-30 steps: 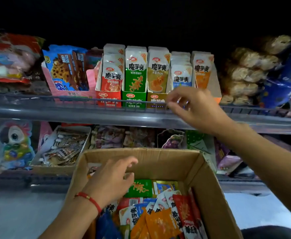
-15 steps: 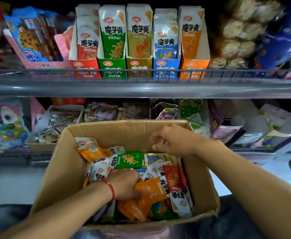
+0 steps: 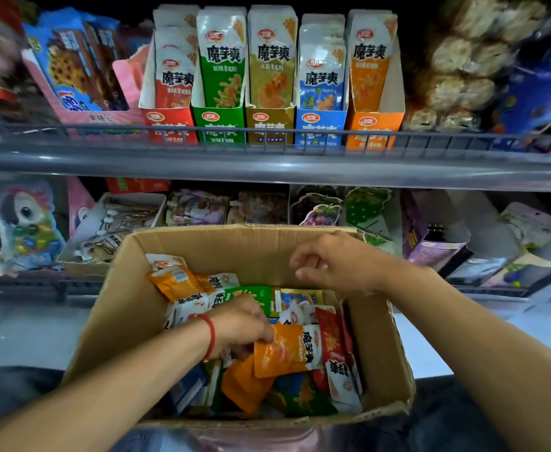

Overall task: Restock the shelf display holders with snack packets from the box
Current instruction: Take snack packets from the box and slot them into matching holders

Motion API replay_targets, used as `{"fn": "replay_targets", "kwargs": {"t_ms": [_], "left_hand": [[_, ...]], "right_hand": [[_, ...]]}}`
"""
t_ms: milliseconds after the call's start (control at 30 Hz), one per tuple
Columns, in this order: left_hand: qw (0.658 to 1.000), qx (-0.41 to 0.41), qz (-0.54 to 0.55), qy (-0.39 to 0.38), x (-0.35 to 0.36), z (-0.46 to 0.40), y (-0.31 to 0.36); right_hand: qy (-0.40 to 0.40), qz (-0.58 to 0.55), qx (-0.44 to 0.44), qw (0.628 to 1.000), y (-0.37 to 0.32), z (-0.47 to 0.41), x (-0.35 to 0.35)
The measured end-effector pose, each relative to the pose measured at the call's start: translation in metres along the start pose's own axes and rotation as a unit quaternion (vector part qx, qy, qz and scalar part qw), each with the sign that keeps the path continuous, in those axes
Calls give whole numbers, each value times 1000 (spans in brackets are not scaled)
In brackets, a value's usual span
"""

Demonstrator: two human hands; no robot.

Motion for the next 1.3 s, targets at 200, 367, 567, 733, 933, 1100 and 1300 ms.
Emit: {"fn": "replay_targets", "kwargs": {"t_ms": [200,367,567,733,933,1100,1300], "left_hand": [[986,87,82,115,-72,55,3],[917,230,318,75,-85,90,20],[932,266,239,63,-82,99,32],[942,262,202,55,-67,93,39],[933,303,196,12,-63,96,50],[930,328,164,23,-59,97,57],[925,341,168,13,-61,97,66]], "right_hand": [[68,-67,12,995,6,12,-15],[68,-203,34,976,7,12,-6],[179,-358,39,916,1,24,-27],[271,-297,49,914,-9,29,-34],[209,-376,16,903,-15,20,-26],[191,-401,0,896,-19,21,-28],[234,-308,9,922,-30,27,-43]]}}
Point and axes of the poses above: each hand's wrist, its own z-axis away from the middle knuckle, its own x-axis out of the palm, y = z × x, the point moved 8 cm from there along -z, towards the middle knuckle, and after that the axes turned 10 degrees about -y, right-handed, at the moved point
